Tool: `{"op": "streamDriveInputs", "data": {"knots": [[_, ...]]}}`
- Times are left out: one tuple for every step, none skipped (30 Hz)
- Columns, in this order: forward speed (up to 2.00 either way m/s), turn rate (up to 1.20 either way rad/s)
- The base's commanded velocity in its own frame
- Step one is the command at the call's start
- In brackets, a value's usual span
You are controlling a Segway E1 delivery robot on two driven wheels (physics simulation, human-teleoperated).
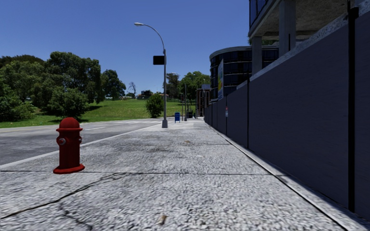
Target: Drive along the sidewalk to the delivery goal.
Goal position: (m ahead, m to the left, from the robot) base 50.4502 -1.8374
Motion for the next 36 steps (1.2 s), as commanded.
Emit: {"op": "streamDriveInputs", "data": {"knots": [[1.95, -0.02], [1.95, -0.09], [1.95, -0.09], [1.95, -0.11], [1.96, -0.12], [1.96, -0.14], [1.96, -0.14], [1.96, -0.19], [1.96, -0.22], [1.96, -0.23], [1.96, -0.23], [1.96, -0.23], [1.96, -0.23], [1.96, -0.23], [1.96, -0.23], [1.96, -0.23], [1.96, -0.23], [1.96, -0.23], [1.96, -0.24], [1.96, -0.24], [1.96, -0.24], [1.96, 0.00], [1.96, 0.00], [1.96, 0.00], [1.96, 0.00], [1.96, 0.00], [1.96, 0.00], [1.96, 0.00], [1.96, 0.00], [1.96, 0.00], [1.96, 0.00], [1.96, 0.00], [1.96, 0.00], [1.96, 0.00], [1.96, 0.00], [1.97, 0.00]]}}
